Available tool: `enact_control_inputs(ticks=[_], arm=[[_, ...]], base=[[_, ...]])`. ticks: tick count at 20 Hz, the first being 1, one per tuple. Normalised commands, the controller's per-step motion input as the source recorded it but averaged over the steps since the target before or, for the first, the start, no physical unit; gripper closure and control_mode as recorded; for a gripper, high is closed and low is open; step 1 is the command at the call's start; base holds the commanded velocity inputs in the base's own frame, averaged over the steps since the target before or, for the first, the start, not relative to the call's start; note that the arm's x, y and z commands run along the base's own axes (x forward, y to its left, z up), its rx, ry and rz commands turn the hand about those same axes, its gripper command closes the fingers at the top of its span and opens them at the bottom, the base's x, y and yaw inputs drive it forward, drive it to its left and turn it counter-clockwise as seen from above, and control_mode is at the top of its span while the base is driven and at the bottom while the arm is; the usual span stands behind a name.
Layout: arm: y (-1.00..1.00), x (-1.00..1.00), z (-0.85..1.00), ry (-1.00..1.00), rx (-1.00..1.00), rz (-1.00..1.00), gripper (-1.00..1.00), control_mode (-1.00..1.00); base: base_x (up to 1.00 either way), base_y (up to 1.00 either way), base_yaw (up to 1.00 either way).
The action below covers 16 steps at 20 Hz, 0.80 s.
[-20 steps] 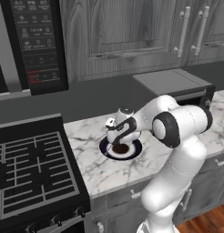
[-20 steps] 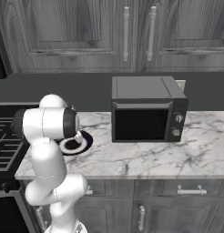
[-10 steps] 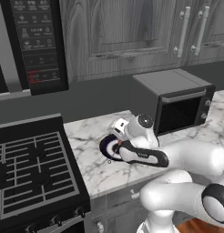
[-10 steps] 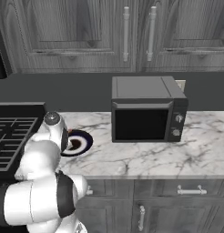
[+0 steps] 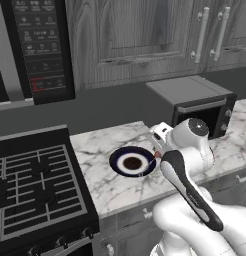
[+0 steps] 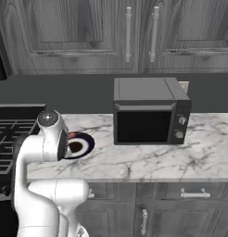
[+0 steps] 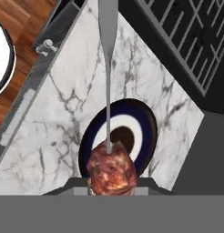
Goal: Place the cold items (tomato and lemon wedge) from the fridge in one tupperware on the dining counter. Place the warm items (hot dog and kebab skewer) in the stove area in another tupperware.
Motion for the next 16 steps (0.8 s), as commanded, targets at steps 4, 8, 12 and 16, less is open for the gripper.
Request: enact_control_inputs(ticks=[4,8,12,16], arm=[[-0.62,-1.0,0.96,0.13,0.09,-0.31,1.0,-1.0],[-0.4,-1.0,0.41,0.04,0.03,-0.31,1.0,-1.0],[0.0,-0.56,-0.94,-0.12,-0.15,-0.21,1.0,-1.0],[0.0,-0.01,-0.73,-0.24,-0.13,-0.06,1.0,-1.0]], base=[[0.0,0.0,0.0],[0.0,0.0,0.0],[0.0,0.0,0.0],[0.0,0.0,0.0]])
